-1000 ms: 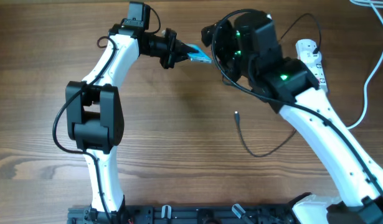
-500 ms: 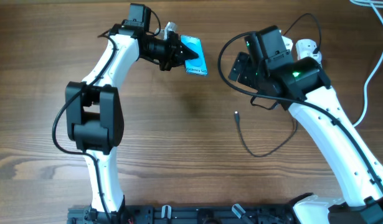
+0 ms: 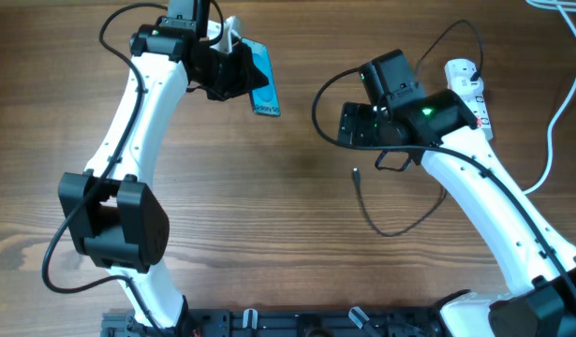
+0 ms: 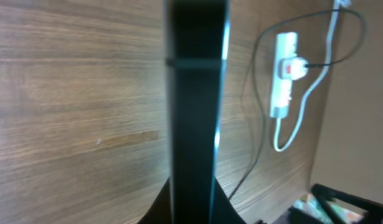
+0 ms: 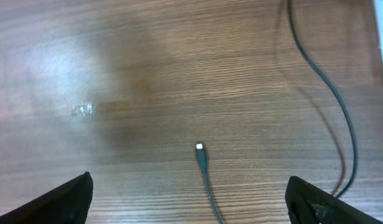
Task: Plug charger to phone and switch on socket
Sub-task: 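Release the phone from the right gripper and move it toward the cable, then grasp the black USB-C cable near its plug with the right gripper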
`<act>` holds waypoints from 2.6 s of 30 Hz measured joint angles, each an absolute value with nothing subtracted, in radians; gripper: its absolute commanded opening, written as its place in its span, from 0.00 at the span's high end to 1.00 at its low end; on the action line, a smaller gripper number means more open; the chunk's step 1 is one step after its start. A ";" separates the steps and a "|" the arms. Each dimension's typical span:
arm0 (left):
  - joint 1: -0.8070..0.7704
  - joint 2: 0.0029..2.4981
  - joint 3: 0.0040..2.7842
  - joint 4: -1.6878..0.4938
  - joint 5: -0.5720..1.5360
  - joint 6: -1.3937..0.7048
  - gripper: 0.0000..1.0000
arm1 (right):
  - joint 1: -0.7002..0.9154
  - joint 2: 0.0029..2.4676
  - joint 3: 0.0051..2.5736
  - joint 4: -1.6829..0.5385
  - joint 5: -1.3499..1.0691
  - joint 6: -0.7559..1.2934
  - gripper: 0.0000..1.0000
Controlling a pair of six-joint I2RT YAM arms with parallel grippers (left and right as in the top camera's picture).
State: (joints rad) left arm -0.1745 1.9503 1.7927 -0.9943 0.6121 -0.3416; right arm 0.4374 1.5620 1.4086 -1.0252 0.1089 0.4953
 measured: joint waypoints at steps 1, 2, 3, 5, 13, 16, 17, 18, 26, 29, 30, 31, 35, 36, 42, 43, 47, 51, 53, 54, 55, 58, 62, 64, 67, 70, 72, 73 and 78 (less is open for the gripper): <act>-0.175 1.950 1.792 -0.973 0.637 -0.340 0.96 | 0.437 1.577 1.409 -1.028 0.087 0.469 0.20; -0.175 1.950 1.793 -0.954 0.664 -0.337 0.96 | 0.437 1.605 1.409 -1.034 0.058 0.436 0.21; -0.175 1.950 1.793 -0.941 0.693 -0.326 0.96 | 0.437 1.637 1.409 -1.040 0.027 0.406 0.21; -0.174 1.950 1.793 -0.926 0.759 -0.300 0.96 | 0.437 1.687 1.409 -1.041 -0.009 0.370 0.23; -0.043 1.950 1.793 -0.923 0.957 -0.258 0.96 | 0.437 1.764 1.407 -1.069 -0.060 0.281 0.21; 0.009 1.950 1.793 -0.938 1.059 -0.244 0.96 | 0.437 1.764 1.407 -1.069 -0.064 0.235 0.21; 0.013 1.950 1.793 -0.950 1.085 -0.242 0.96 | 0.437 1.764 1.408 -1.069 -0.064 0.225 0.23; 0.014 1.950 1.793 -0.963 1.105 -0.241 0.96 | 0.437 1.764 1.408 -1.069 -0.064 0.218 0.28; 0.007 1.950 1.793 -0.992 1.181 -0.237 0.96 | 0.437 1.764 1.407 -1.066 -0.054 0.207 0.37; 0.007 1.950 1.793 -0.992 1.185 -0.237 0.96 | 0.437 1.764 1.351 -1.018 -0.041 0.213 0.42; 0.007 1.950 1.793 -0.991 1.185 -0.237 0.96 | 0.437 1.764 1.319 -0.993 -0.040 0.219 0.44; 0.007 1.950 1.793 -0.991 1.187 -0.237 0.96 | 0.437 1.766 1.261 -0.964 -0.036 0.223 0.45; 0.007 1.950 1.793 -0.988 1.189 -0.237 0.96 | 0.437 1.767 1.124 -0.836 -0.027 0.249 0.52; 0.007 1.950 1.793 -0.988 1.191 -0.237 0.96 | 0.437 1.768 1.103 -0.823 -0.017 0.263 0.52; 0.007 1.950 1.793 -0.988 1.192 -0.237 0.96 | 0.437 1.768 1.027 -0.734 0.053 0.321 0.54; 0.007 1.950 1.793 -0.988 1.192 -0.237 0.96 | 0.437 1.768 1.023 -0.728 0.049 0.320 0.59; 0.007 1.950 1.793 -0.988 1.192 -0.237 0.96 | 0.437 1.768 1.016 -0.717 0.026 0.316 0.63; 0.007 1.950 1.793 -0.988 1.192 -0.237 0.96 | 0.437 1.768 1.016 -0.704 0.026 0.316 0.64; 0.007 1.950 1.793 -0.988 1.192 -0.237 0.96 | 0.437 1.768 1.016 -0.703 0.026 0.317 0.64; 0.007 1.950 1.793 -0.988 1.192 -0.237 0.96 | 0.437 1.768 1.016 -0.701 0.026 0.317 0.65; 0.007 1.950 1.793 -0.988 1.192 -0.237 0.96 | 0.437 1.768 1.016 -0.701 0.026 0.317 0.66; 0.007 1.950 1.793 -0.988 1.192 -0.237 0.96 | 0.437 1.780 1.016 -0.698 0.026 0.317 0.67; 0.007 1.950 1.793 -0.987 1.193 -0.237 0.96 | 0.438 1.808 1.021 -0.692 0.027 0.317 0.74; 0.007 1.950 1.793 -0.987 1.193 -0.237 0.96 | 0.437 1.812 1.024 -0.694 0.029 0.317 0.87; 0.007 1.950 1.793 -0.987 1.193 -0.237 0.96 | 0.437 1.815 1.027 -0.691 0.027 0.320 0.87; 0.007 1.950 1.793 -0.987 1.193 -0.237 0.96 | 0.437 1.815 1.028 -0.691 0.027 0.321 0.88; 0.007 1.950 1.793 -0.987 1.193 -0.237 0.96 | 0.437 1.815 1.028 -0.691 0.026 0.322 0.84; 0.007 1.950 1.793 -0.987 1.193 -0.237 0.96 | 0.437 1.815 1.028 -0.690 0.023 0.324 0.81; 0.007 1.950 1.793 -0.987 1.193 -0.237 0.96 | 0.437 1.816 1.030 -0.690 0.003 0.336 0.76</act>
State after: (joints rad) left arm 0.0067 1.9503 1.7927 -0.9871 1.1931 -0.2367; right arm 0.4374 1.8160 1.0302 -0.6899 0.0029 0.3363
